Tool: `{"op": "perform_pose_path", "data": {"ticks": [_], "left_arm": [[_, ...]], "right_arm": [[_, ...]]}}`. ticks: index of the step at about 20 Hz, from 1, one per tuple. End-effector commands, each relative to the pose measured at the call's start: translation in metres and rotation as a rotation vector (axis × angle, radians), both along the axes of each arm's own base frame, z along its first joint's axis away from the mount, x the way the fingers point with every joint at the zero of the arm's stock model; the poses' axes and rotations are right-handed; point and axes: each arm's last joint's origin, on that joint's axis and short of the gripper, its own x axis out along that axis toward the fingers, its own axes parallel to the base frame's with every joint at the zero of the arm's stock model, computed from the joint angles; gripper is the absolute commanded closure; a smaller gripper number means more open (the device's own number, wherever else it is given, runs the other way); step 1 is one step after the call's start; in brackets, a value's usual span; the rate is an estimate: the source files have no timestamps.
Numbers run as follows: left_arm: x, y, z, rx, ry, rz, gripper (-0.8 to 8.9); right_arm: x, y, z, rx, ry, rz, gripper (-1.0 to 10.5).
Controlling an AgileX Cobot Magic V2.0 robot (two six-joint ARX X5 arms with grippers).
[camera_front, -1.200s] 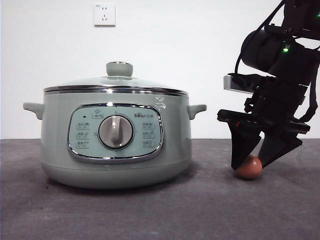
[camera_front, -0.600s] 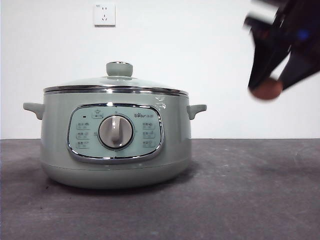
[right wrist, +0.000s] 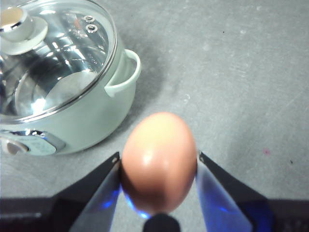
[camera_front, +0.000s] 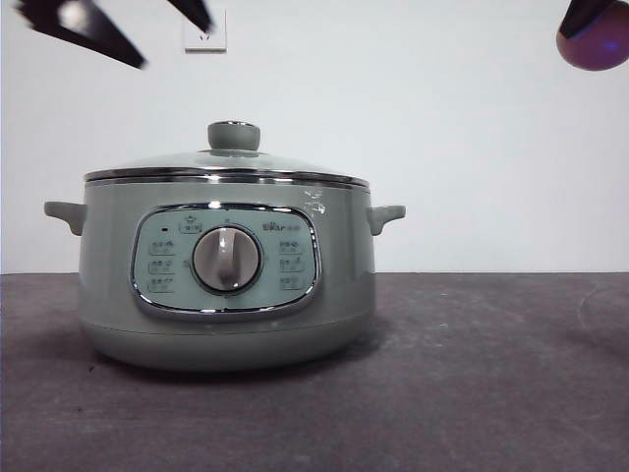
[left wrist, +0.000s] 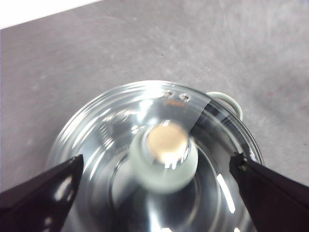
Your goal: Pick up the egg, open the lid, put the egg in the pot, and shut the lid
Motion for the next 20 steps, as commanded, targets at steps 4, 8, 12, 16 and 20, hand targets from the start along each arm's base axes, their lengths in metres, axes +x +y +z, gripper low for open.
{"op": "perform_pose_path", "data": {"ticks": [4,8,12,16,20], "left_arm": [[0.035,-0.037,-0.026,0.067,0.033,-0.041,1.56],[0.043,-0.045,-0.041,0.108,0.071,-0.029,1.56],[0.041,-0.047,-0.043,0.119,0.083,-0.031,3.55],[0.04,-0.049,-0.05,0.138,0.139,-0.037,5.04],[0.04,-0.049,-0.051,0.127,0.154,-0.027,6.69]], "right_arm": [[-0.002,-0.001,0.001,0.008,0.003,-0.004,9.6],[-0.002,-0.001,0.001,0.007,0.002,-0.003,9.6],[-0.002,-0.001,0.001,0.007,0.002,-0.003,9.6],[-0.002,-0.001,0.001,0.005,0.001,-0.002,9.6],[-0.002,-0.001,0.001,0.004,0.0,-0.001,9.6]]}}
